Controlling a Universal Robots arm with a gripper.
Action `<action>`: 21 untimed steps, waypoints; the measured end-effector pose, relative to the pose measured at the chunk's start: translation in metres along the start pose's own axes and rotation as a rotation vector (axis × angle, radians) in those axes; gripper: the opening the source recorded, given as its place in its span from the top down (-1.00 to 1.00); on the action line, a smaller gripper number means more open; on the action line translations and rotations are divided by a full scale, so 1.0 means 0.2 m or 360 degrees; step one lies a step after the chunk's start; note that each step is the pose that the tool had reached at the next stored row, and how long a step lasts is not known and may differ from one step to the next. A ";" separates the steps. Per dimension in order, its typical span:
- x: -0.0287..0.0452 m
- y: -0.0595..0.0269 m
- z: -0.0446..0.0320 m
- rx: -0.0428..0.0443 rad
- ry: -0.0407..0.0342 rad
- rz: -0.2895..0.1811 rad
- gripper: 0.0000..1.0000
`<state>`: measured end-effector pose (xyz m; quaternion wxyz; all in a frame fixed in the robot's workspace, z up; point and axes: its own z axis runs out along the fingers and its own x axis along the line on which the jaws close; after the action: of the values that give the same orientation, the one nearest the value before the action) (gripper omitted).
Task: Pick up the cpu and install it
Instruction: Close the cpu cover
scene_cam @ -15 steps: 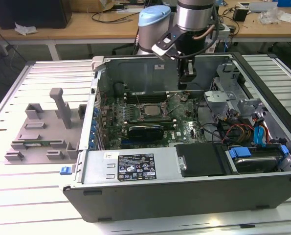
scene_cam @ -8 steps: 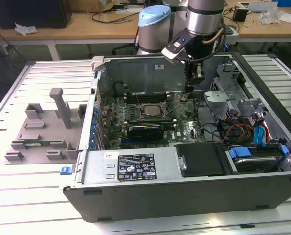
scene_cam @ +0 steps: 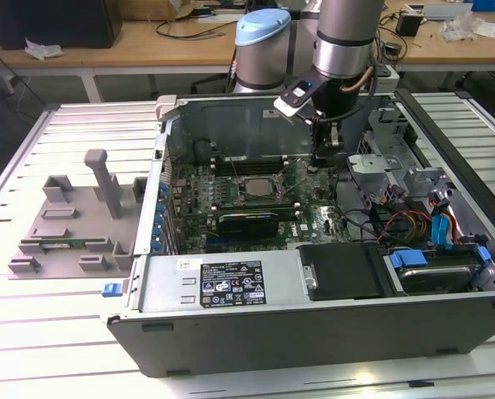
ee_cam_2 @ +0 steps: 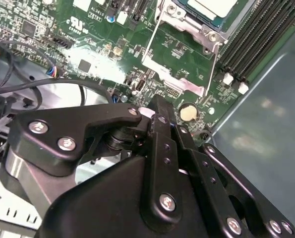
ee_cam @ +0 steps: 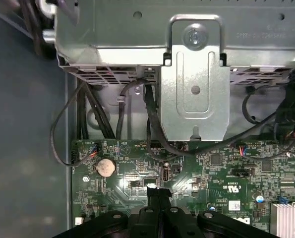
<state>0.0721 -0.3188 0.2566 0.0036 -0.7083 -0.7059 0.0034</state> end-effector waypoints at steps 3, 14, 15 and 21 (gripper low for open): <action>0.016 0.001 0.057 0.0017 0.0000 0.0000 0.79; 0.043 -0.172 0.074 0.0019 0.0000 0.0001 0.79; 0.043 -0.196 0.074 0.0019 0.0000 0.0001 0.79; 0.042 -0.263 0.079 0.0019 0.0000 0.0002 0.79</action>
<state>0.0193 -0.3102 0.2414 0.0078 -0.7088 -0.7053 0.0077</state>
